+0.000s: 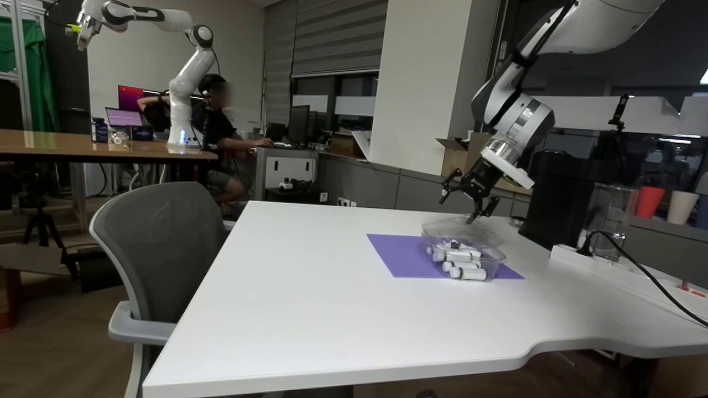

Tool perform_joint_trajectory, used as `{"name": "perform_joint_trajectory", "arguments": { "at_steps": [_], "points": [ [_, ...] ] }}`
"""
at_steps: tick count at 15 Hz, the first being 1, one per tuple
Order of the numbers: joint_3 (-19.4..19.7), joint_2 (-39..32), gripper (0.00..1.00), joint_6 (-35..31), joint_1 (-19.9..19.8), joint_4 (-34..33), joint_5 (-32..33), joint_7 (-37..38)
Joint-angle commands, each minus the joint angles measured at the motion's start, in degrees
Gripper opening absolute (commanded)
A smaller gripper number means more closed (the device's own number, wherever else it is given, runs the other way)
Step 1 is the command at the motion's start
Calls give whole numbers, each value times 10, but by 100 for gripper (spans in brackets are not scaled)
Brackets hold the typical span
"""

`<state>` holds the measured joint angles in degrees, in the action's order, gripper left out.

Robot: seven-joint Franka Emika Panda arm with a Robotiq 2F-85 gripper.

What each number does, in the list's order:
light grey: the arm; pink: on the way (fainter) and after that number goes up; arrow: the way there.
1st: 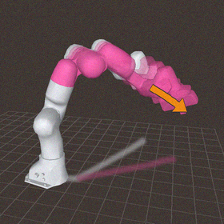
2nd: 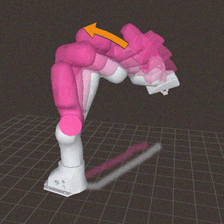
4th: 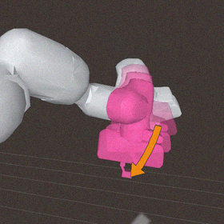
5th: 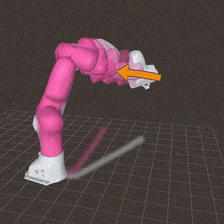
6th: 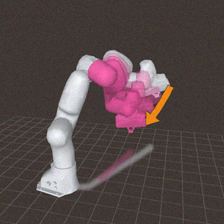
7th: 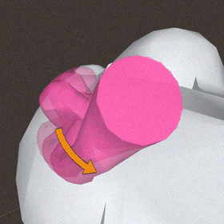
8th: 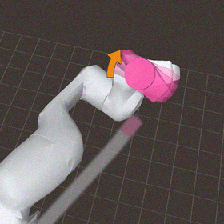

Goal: Open the plastic container on the table

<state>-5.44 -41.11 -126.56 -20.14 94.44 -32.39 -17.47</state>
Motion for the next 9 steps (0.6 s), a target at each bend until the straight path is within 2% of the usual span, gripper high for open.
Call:
{"name": "perform_joint_trajectory", "arguments": {
  "at_steps": [1,5,7,9],
  "points": [
    [4,-6,100,98,-3,-45,-14,46],
    [11,-9,100,194,0,-89,-37,75],
    [8,-13,100,246,-2,-117,-64,82],
    [7,-11,100,271,4,-126,-99,82]
  ]
}}
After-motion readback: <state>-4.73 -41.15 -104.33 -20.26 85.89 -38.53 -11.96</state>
